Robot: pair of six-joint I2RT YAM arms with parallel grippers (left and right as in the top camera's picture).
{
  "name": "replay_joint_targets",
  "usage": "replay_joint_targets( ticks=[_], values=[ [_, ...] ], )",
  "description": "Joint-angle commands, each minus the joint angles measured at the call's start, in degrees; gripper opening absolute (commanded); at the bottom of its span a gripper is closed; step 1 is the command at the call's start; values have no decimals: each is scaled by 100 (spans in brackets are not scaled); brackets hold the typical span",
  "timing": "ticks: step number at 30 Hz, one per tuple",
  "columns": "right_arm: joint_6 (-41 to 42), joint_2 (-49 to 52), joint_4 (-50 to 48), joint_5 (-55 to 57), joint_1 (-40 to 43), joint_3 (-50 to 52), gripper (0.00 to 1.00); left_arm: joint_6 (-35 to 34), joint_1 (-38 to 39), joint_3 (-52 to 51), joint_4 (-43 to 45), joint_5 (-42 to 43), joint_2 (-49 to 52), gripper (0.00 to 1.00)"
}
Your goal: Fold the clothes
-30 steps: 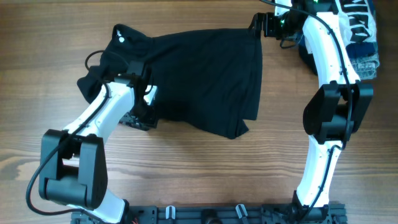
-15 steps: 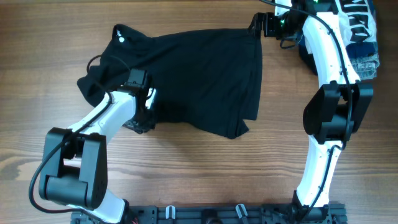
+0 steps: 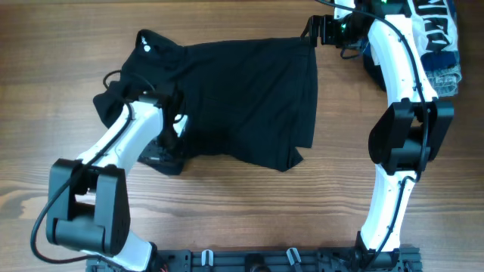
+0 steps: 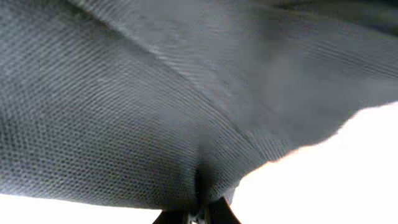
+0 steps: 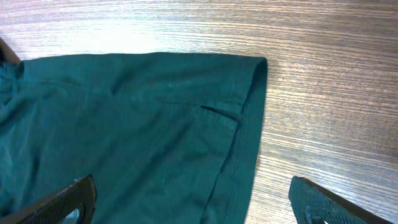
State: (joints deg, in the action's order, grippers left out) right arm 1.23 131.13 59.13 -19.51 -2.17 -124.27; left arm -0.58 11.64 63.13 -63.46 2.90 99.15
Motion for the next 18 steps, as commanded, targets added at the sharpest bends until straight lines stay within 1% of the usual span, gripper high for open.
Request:
replay_joint_targets(
  ticks=[1, 3, 5, 7, 9, 10, 11, 13, 14, 15, 16, 18],
  values=[
    [33, -31, -20, -114, -24, -50, 100, -160, 15, 120, -275, 1274, -155, 4],
    [39, -31, 57, -116, -24, -50, 100, -162, 15, 120, -459, 1526, -155, 4],
    [44, -31, 334, -114, -24, -50, 99, -164, 15, 94, -597, 1773, -155, 4],
    [63, -31, 728, -111, -24, -50, 94, -166, 15, 70, -822, 1926, -155, 4],
    [229, -33, 1104, -109, -24, -50, 92, -186, 15, 61, -1091, 1963, -155, 4],
    [304, -33, 1283, -109, -22, -50, 93, -234, 15, 61, -1244, 1961, -155, 9],
    [348, -33, 1394, -111, -22, -50, 93, -293, 15, 61, -1338, 1961, -155, 32],
    [348, -33, 1534, -109, -22, -50, 93, -293, 15, 61, -1427, 1961, -155, 52],
    [352, -33, 1572, -111, -22, -50, 93, -293, 15, 61, -1456, 1961, -155, 73],
    [391, -37, 1561, -111, -24, -50, 93, -291, 15, 61, -1449, 1961, -155, 80],
    [431, -44, 1543, -111, -22, -50, 93, -291, 15, 61, -1440, 1961, -155, 86],
    [496, -55, 1478, -114, -22, -55, 93, -289, 13, 61, -1397, 1956, -155, 86]
  ],
)
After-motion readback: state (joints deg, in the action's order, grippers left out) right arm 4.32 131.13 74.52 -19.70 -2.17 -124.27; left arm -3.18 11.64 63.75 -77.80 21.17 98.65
